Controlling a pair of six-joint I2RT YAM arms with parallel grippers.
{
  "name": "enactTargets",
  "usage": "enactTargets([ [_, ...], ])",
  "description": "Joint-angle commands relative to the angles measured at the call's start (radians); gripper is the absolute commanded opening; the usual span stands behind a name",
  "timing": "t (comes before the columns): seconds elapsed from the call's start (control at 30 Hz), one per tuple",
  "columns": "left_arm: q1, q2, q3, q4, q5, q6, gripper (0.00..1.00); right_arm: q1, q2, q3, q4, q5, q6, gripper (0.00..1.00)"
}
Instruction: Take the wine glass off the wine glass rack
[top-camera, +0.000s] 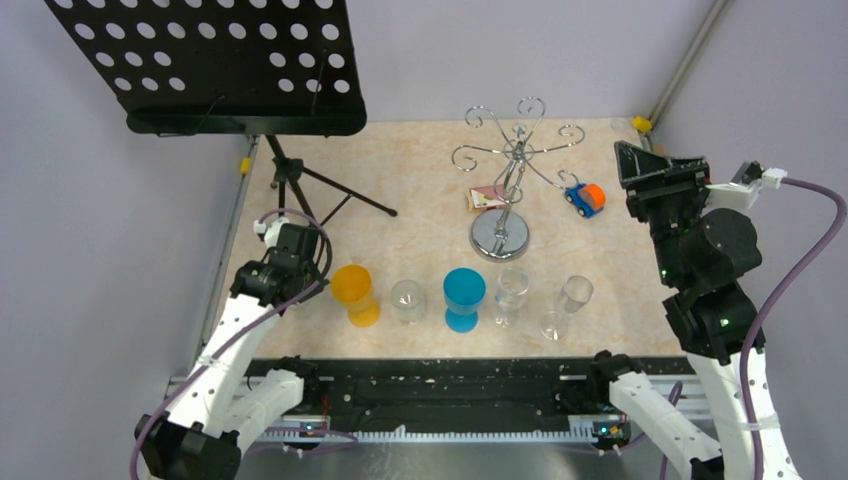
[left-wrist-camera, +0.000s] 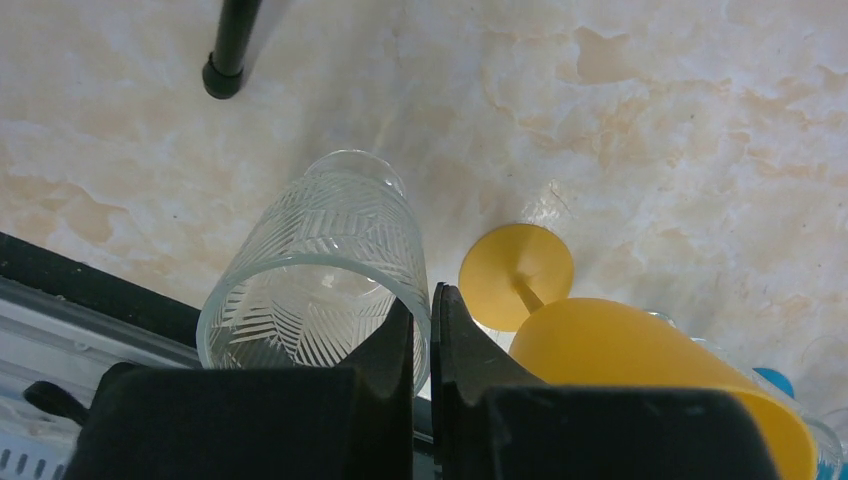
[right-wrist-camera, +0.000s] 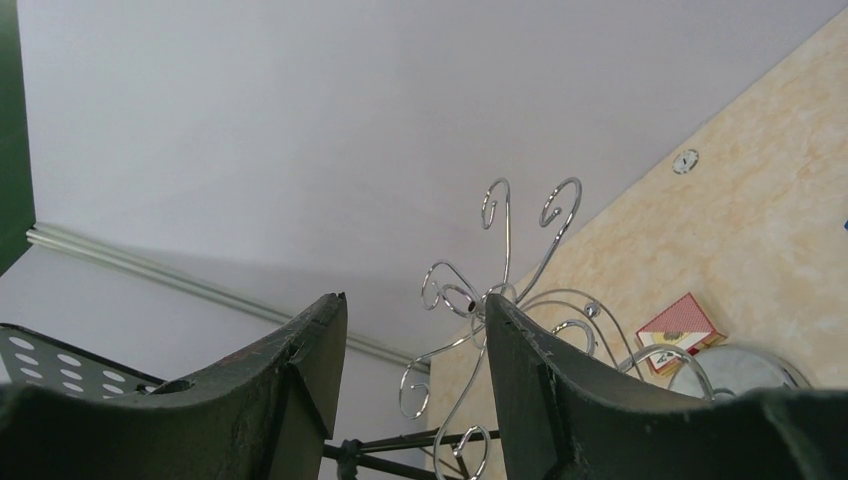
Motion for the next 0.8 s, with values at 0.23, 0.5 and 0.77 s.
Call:
enactTargets([
  [0.23, 0.084, 0.067, -0.068, 0.146, 0.122, 0.052, 0.0, 0.001, -0.031, 0.013, -0.012, 0.043, -0.032, 0.54],
  [0.5, 0.091, 0.092, -0.052, 0.137, 0.125, 0.066, 0.23, 0.001, -0.033, 0.019, -0.021, 0.043, -0.033, 0.54],
  [0.77, 0.091, 0.047, 0.077, 0.041, 0.076, 0.094, 0.66, 0.002, -0.036, 0.022, -0.025, 0.045, -0.036, 0.54],
])
